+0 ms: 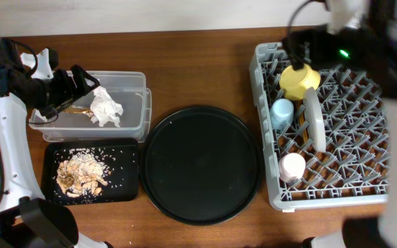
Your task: Sort waste into correct bins and load items into the dishwasher rack
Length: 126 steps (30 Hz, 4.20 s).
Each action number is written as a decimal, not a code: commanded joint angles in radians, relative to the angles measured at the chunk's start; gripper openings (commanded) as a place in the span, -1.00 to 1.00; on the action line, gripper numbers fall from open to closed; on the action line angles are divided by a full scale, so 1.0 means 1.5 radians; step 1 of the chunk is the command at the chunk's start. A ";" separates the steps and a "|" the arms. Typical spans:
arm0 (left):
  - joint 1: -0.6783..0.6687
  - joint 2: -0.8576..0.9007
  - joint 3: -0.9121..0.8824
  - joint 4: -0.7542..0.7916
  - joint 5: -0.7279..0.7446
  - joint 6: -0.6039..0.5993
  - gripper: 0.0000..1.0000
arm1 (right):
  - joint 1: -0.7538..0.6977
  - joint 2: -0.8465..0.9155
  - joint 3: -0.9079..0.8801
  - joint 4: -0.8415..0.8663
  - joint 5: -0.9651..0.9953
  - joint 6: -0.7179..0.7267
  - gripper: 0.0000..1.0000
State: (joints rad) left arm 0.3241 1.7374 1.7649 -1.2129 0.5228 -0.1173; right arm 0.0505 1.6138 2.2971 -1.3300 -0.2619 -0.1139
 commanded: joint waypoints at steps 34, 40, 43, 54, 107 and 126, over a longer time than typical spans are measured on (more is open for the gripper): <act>0.004 -0.001 0.002 0.000 0.002 -0.001 0.98 | 0.009 -1.073 -1.528 0.838 0.130 -0.023 0.97; 0.004 -0.001 0.002 0.000 0.002 -0.001 0.99 | 0.009 -1.073 -1.528 0.838 0.130 -0.023 0.97; 0.004 -0.001 0.002 0.000 0.002 -0.001 0.99 | 0.009 -1.073 -1.528 0.838 0.130 -0.023 0.97; 0.004 -0.001 0.002 0.000 0.002 -0.001 0.99 | 0.009 -1.071 -1.528 0.838 0.131 -0.023 0.97; -0.226 -0.925 -1.141 1.071 -0.158 -0.001 0.99 | 0.009 -1.070 -1.528 0.836 0.213 0.039 0.97; -0.226 -1.155 -1.156 0.723 -0.362 0.135 0.99 | 0.009 -1.070 -1.528 0.836 0.213 0.039 0.97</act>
State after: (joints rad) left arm -0.0139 0.0154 0.0349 -0.1246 0.0021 0.0380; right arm 0.0589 0.0147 0.0109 -0.0711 0.0418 -0.0551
